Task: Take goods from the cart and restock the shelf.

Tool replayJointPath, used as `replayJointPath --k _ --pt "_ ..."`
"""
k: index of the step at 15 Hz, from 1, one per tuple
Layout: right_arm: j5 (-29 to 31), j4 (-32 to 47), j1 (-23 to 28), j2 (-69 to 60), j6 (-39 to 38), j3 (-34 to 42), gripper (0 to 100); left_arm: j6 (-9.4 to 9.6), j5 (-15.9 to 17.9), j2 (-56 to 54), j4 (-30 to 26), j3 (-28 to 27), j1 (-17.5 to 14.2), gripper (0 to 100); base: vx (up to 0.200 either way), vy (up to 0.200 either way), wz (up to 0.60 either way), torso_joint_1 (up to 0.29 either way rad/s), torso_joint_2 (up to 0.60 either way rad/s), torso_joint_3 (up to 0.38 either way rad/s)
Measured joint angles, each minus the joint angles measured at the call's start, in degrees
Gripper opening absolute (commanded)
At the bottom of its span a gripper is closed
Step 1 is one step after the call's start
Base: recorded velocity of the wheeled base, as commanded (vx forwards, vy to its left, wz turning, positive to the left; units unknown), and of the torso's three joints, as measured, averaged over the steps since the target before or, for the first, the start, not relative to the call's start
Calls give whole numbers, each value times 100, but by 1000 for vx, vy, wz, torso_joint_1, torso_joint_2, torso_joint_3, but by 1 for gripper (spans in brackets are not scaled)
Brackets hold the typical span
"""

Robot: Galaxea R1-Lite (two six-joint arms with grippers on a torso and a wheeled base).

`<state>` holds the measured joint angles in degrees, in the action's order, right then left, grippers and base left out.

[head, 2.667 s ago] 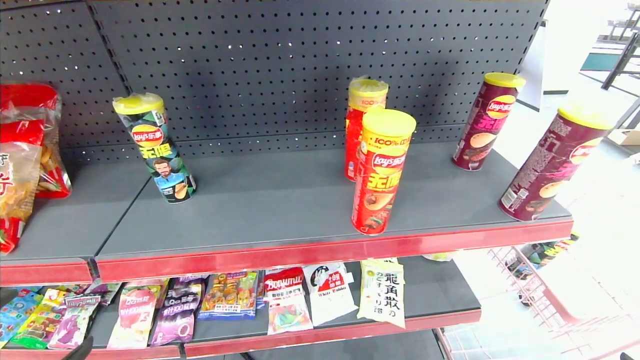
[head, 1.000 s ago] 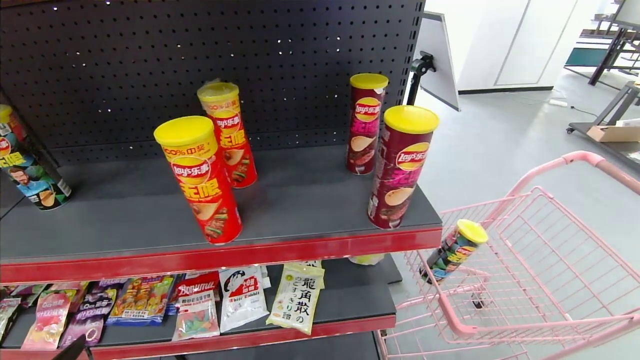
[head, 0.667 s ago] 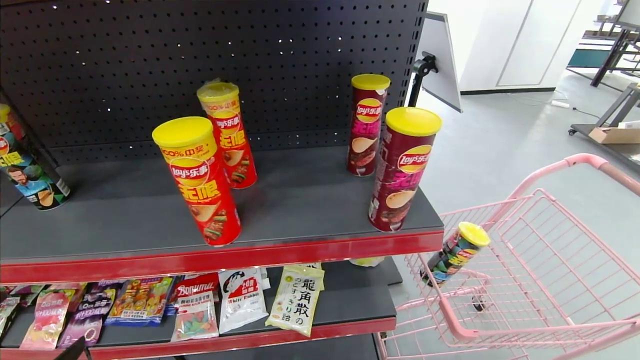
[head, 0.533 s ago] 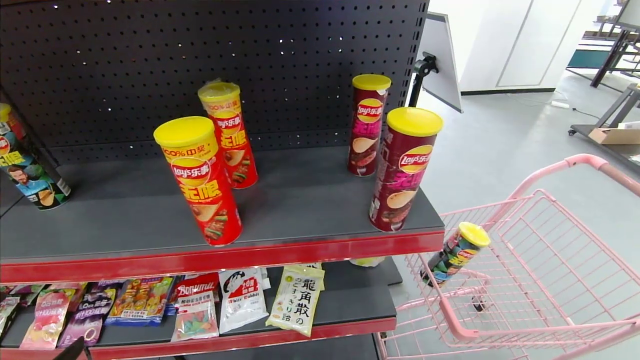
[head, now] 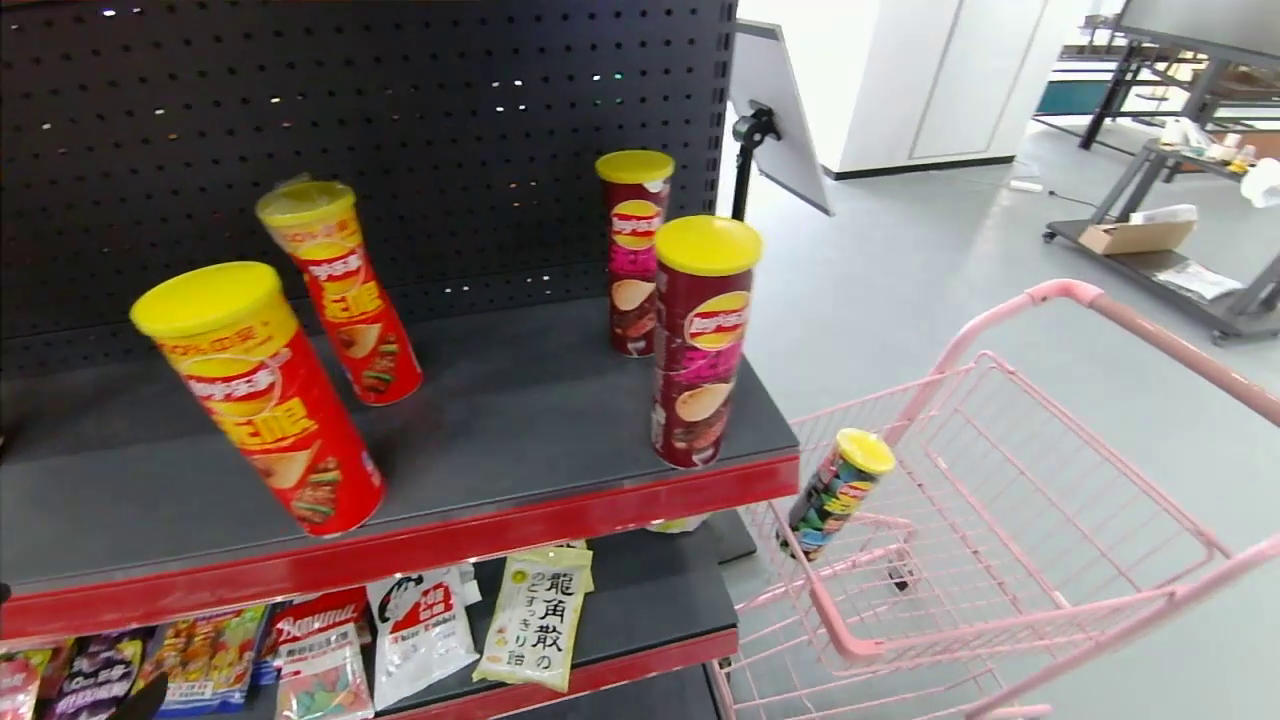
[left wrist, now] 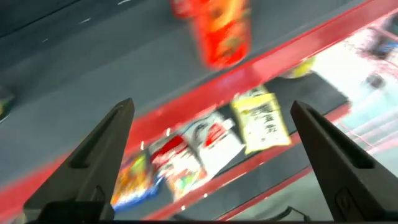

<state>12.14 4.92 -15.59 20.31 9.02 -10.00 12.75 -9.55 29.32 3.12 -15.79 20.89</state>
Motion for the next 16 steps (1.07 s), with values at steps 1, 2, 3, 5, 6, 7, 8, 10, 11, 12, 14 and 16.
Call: replayJointPath --k 1,2,3,5,6,7,8,10,11,12,14,16 --pt "0 -2 5 0 0 0 100 0 0 -5 0 5 0 100 0 0 0 0 0 0" --pt "0 0 5 0 0 5 100 0 0 -9 2 6 7 100 0 0 0 0 0 0" --pt "0 5 9 0 0 9 100 -2 0 -9 -1 6 2 100 0 0 0 0 0 0" --pt "-2 -2 5 0 1 18 100 -2 0 -13 -4 6 0 100 0 0 0 0 0 0" --pt "-5 -2 9 0 1 30 100 -2 -2 -20 -6 6 0 100 0 0 0 0 0 0" --pt "0 -2 9 0 6 40 100 -2 -2 -30 -9 22 5 100 0 0 0 0 0 0" --pt "6 -2 2 0 9 44 100 0 0 -60 -6 39 0 100 0 0 0 0 0 0" --pt "11 -4 13 0 11 60 100 -2 -2 -151 -107 101 0 100 0 0 0 -100 227 151" --pt "17 -2 16 -6 30 82 100 0 -2 -254 -269 116 2 100 0 0 0 -129 354 198" --pt "17 5 11 -11 61 102 100 -2 0 -369 -432 118 0 100 0 0 0 -129 364 212" --pt "17 0 16 -26 113 121 100 -2 0 -631 -714 127 2 100 0 0 0 -139 371 227" --pt "17 0 13 -39 184 157 100 -4 0 -879 -919 129 0 100 0 0 0 -149 398 239"
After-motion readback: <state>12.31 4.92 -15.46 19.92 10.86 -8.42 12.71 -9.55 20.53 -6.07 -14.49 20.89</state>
